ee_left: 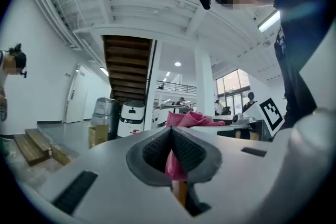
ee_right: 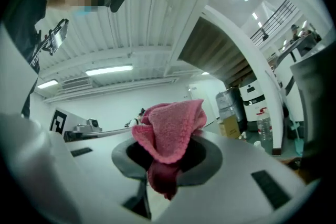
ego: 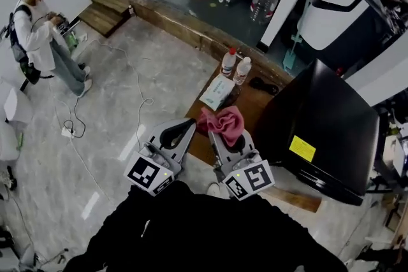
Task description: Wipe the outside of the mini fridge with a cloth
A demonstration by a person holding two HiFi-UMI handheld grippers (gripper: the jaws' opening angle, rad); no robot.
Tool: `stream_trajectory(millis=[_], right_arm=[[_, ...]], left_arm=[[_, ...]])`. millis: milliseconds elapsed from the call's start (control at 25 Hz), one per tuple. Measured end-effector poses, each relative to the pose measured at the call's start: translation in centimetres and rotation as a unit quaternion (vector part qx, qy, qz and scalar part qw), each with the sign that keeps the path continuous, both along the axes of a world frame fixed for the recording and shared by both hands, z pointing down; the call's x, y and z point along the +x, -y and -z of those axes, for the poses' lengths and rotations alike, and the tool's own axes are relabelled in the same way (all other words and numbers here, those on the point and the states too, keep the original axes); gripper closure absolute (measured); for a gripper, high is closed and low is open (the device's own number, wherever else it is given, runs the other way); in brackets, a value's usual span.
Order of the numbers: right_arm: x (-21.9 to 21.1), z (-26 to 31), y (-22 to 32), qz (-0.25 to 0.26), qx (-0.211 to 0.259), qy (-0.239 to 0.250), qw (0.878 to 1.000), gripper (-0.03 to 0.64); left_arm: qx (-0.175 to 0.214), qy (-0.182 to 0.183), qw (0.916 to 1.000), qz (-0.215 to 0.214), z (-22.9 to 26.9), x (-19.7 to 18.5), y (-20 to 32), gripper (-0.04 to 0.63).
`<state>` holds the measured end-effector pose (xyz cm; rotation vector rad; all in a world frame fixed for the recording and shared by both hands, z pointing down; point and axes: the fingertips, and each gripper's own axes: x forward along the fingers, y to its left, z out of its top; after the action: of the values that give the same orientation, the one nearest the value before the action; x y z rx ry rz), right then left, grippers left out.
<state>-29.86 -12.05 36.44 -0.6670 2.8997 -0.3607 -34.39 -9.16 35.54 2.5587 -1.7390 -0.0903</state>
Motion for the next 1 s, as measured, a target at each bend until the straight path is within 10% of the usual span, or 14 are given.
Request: stream_trajectory(millis=[360, 1000], right_arm=[[1.3, -0.4, 14.0, -0.248, -0.062, 0.086, 0.963, 0.516], [13.9, -2.1, 24.3, -0.469, -0.131, 0.364, 0.794, 0.517]], left_arm=[[0.007, 0.007, 0.9814, -0.192, 0.1, -1.3, 13.6, 0.589], [0.036, 0.026, 0.9233, -0.381, 1.1, 8.6, 26.7, 0.589]])
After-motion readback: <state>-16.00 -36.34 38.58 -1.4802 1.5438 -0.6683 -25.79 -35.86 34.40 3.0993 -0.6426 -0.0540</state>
